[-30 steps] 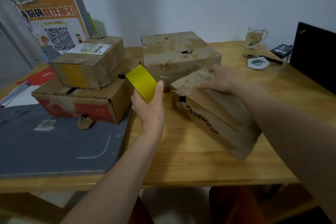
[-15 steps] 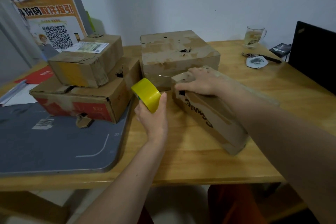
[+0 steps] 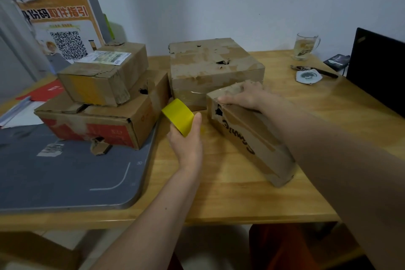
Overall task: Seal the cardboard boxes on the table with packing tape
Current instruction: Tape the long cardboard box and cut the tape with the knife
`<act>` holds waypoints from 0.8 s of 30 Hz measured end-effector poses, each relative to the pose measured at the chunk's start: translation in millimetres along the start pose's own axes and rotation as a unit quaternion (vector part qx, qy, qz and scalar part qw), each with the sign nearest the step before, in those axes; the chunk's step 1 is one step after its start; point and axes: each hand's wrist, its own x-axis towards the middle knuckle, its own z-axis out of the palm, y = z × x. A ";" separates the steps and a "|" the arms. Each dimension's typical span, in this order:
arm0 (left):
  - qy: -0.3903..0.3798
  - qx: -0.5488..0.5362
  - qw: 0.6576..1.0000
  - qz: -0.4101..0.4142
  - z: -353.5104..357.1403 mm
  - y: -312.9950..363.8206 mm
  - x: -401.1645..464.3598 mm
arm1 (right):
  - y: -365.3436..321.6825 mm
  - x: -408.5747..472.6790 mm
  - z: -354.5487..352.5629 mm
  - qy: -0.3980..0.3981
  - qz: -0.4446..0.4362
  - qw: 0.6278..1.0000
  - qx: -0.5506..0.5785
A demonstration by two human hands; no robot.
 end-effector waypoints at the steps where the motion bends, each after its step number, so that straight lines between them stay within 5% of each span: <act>1: 0.001 -0.010 1.000 -0.011 0.3 -0.4 1.0 | 0.2 -0.8 0.9 0.006 0.008 1.000 -0.008; 8: 0.001 -0.161 0.982 -0.101 7.6 -1.2 2.7 | 0.3 -3.2 -3.6 0.008 0.011 0.999 -0.029; 16: 0.046 -0.134 0.989 -0.040 45.8 0.6 -14.9 | 6.3 -9.7 1.2 0.005 -0.004 1.000 0.020; 21: 0.065 -0.102 0.993 0.013 42.7 21.2 -21.1 | 1.6 -17.4 -5.2 -0.031 -0.017 0.983 0.180; 24: 0.076 -0.078 0.989 0.098 34.6 62.7 -23.3 | -7.4 -27.9 -13.5 -0.084 -0.028 0.933 0.349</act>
